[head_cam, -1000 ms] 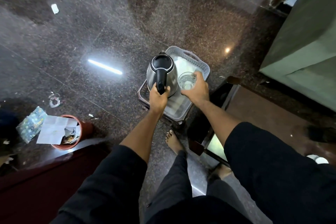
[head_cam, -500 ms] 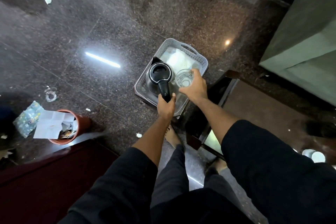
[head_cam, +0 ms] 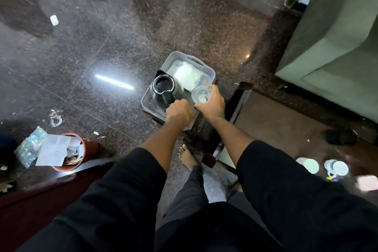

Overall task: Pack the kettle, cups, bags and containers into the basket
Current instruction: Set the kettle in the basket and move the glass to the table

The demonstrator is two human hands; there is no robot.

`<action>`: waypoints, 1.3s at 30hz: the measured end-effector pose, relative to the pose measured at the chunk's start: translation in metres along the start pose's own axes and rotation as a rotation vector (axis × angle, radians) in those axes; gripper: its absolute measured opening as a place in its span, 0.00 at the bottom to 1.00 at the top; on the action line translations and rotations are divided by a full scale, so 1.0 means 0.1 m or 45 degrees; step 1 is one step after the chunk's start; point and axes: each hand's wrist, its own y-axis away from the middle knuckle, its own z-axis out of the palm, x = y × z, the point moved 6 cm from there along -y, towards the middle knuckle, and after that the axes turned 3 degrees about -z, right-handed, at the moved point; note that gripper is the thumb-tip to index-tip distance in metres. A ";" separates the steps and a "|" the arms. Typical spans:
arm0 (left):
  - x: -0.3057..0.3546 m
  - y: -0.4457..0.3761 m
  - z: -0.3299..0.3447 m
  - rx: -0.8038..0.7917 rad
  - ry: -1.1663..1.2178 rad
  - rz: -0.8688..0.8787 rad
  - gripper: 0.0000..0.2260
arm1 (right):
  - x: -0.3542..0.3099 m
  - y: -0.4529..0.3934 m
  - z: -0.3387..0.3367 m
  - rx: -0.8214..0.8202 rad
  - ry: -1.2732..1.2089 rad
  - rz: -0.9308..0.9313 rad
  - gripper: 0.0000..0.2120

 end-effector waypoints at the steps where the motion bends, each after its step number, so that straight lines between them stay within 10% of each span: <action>1: 0.12 0.03 -0.03 0.049 0.005 0.066 0.15 | 0.07 0.04 -0.11 0.029 -0.022 0.016 0.32; 14: 2.36 0.80 0.73 0.179 -0.206 1.000 0.50 | 1.55 0.53 -2.04 0.200 0.006 0.087 0.37; 21: 3.60 1.11 1.31 0.095 -0.229 1.201 0.41 | 2.53 0.64 -3.02 0.187 0.027 0.046 0.38; 39: 4.97 0.33 3.11 -0.084 0.020 0.951 0.35 | 4.74 -0.27 -3.35 0.309 0.069 0.195 0.36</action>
